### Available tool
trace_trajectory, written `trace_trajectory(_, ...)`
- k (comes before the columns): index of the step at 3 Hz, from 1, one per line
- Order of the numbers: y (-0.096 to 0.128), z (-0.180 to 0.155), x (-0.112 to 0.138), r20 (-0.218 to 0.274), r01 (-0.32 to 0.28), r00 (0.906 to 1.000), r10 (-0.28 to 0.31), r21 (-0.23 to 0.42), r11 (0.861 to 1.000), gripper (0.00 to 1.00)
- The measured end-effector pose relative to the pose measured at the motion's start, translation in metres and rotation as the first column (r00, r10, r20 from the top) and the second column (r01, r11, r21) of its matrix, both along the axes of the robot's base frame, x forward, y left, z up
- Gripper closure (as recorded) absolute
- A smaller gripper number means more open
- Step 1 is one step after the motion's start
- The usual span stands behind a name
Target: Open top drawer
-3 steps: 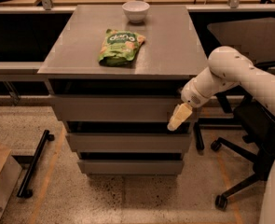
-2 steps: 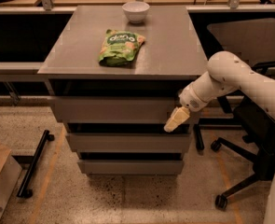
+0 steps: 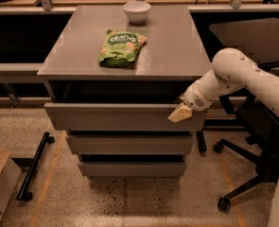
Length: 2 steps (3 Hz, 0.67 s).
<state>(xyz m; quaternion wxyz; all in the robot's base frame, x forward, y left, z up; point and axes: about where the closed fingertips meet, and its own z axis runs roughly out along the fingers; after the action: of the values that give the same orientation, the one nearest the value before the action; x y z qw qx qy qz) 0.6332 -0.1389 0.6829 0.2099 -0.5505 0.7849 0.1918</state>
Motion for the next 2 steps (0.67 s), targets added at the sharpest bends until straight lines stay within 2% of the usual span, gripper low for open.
trace_trajectory(1, 0.0000, 0.0017, 0.0000, 0.000, 0.000, 1.0000, 0.000, 0.000, 1.000, 0.63)
trace_trajectory(2, 0.0022, -0.0005, -0.0003, -0.004, -0.004, 1.0000, 0.004, 0.001, 1.000, 0.40)
